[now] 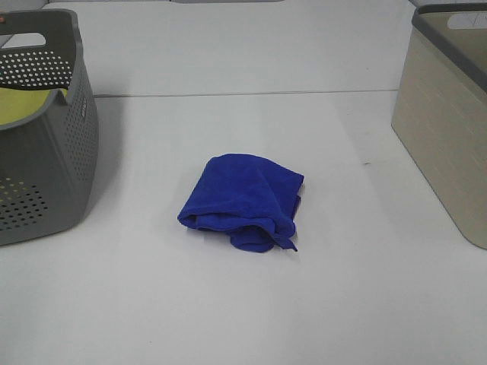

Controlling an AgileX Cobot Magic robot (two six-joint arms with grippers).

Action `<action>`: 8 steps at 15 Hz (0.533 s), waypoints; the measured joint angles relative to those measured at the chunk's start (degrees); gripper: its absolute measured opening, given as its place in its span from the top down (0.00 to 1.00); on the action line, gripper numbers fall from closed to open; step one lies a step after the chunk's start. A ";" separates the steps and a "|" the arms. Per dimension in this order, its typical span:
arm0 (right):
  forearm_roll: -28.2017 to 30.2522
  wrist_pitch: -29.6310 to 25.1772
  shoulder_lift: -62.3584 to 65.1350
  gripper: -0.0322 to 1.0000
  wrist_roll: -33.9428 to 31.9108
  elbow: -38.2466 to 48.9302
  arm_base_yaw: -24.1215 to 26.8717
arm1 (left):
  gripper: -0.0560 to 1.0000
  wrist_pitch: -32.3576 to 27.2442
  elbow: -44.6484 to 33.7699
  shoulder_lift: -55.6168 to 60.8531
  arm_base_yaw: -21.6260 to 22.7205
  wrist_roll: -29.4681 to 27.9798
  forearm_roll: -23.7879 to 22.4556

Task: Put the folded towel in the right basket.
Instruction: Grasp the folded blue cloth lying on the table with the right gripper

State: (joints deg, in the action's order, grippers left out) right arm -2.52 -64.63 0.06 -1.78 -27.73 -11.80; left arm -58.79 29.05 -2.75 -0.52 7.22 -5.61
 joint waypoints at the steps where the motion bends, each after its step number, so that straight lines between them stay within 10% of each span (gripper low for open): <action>1: -0.23 0.00 -0.57 0.13 0.00 -1.20 0.00 | 0.01 0.00 0.00 0.00 0.00 0.00 0.00; 8: -0.34 3.90 -17.19 0.13 0.06 -12.49 0.00 | 0.01 0.00 0.00 0.00 0.00 0.00 0.00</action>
State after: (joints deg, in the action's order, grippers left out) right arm -2.86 -60.73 -17.13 -1.72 -40.22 -11.80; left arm -58.79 29.05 -2.75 -0.52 7.22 -5.61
